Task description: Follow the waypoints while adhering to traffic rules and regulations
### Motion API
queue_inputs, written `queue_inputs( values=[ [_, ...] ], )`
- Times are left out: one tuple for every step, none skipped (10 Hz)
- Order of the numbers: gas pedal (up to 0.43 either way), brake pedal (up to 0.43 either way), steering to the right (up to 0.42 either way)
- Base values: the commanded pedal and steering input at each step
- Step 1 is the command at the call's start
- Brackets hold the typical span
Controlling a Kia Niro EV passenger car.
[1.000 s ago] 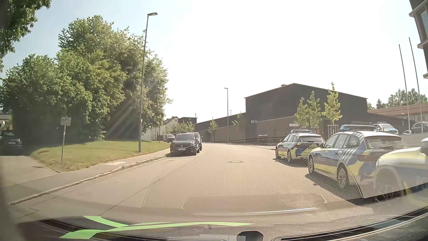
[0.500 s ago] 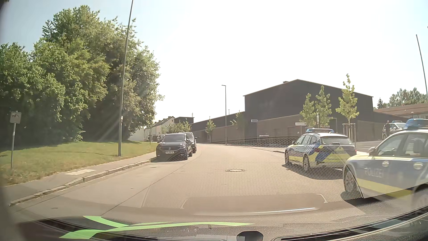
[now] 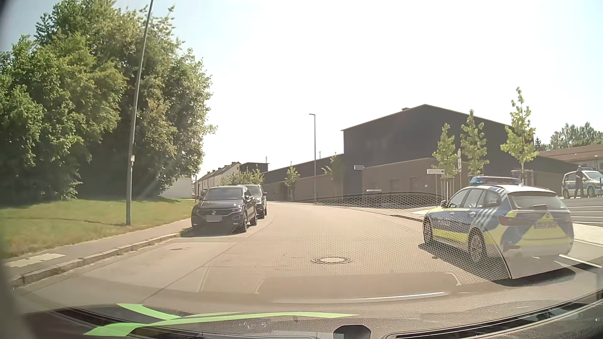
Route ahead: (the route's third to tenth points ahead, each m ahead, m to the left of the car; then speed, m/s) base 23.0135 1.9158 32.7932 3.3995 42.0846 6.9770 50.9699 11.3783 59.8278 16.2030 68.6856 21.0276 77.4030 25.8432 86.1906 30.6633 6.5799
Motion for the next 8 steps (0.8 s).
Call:
queue_inputs(
  values=[
    [0.13,0.0,0.008],
    [0.13,0.0,0.009],
    [0.13,0.0,0.01],
    [0.13,0.0,0.011],
    [0.13,0.0,0.012],
    [0.13,0.0,0.012],
    [0.13,0.0,0.012],
    [0.13,0.0,0.011]
  ],
)
